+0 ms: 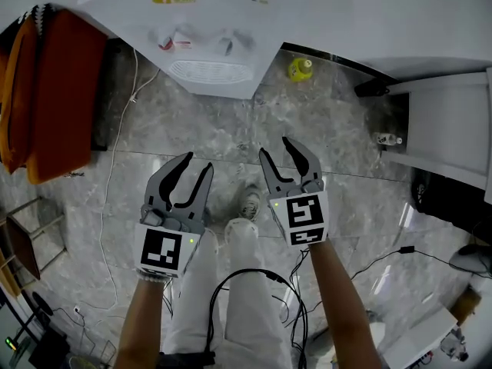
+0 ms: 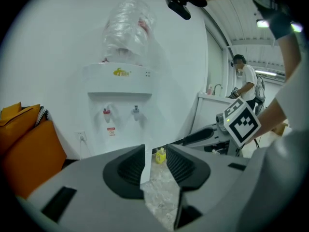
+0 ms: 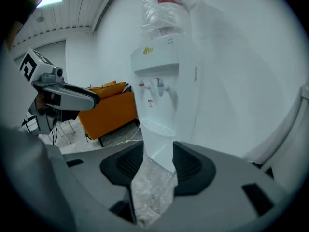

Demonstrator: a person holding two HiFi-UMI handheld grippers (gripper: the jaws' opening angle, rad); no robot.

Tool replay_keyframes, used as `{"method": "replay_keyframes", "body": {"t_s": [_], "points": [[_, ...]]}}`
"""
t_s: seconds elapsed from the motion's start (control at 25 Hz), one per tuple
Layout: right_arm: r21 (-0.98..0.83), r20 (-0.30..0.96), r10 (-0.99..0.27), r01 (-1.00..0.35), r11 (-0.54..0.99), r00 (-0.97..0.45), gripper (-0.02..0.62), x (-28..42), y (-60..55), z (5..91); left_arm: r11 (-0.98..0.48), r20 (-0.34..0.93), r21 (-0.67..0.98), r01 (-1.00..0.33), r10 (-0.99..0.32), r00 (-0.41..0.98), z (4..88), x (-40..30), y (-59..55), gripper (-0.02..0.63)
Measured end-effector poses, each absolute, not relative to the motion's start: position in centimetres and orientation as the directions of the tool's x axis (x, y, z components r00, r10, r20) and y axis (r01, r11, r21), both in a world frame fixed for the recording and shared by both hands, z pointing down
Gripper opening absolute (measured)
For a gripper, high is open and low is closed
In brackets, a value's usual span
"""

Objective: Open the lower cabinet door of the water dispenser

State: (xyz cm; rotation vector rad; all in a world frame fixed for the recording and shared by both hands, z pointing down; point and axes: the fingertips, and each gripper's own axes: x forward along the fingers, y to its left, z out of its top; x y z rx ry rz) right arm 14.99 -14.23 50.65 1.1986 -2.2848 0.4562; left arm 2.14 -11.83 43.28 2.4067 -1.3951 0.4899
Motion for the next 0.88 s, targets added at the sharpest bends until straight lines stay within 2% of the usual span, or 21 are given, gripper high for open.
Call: {"method": "replay_keyframes", "body": {"t_s": [0.88], "points": [[-0.015,0.663,-0.572,-0.772,0.635,-0.484,0.195,14.2,-22.8,64.7,-0.401,0.499,0.087,-0.912,-0.775,0.388,53.4,2.3,-15.4,0.143]]}}
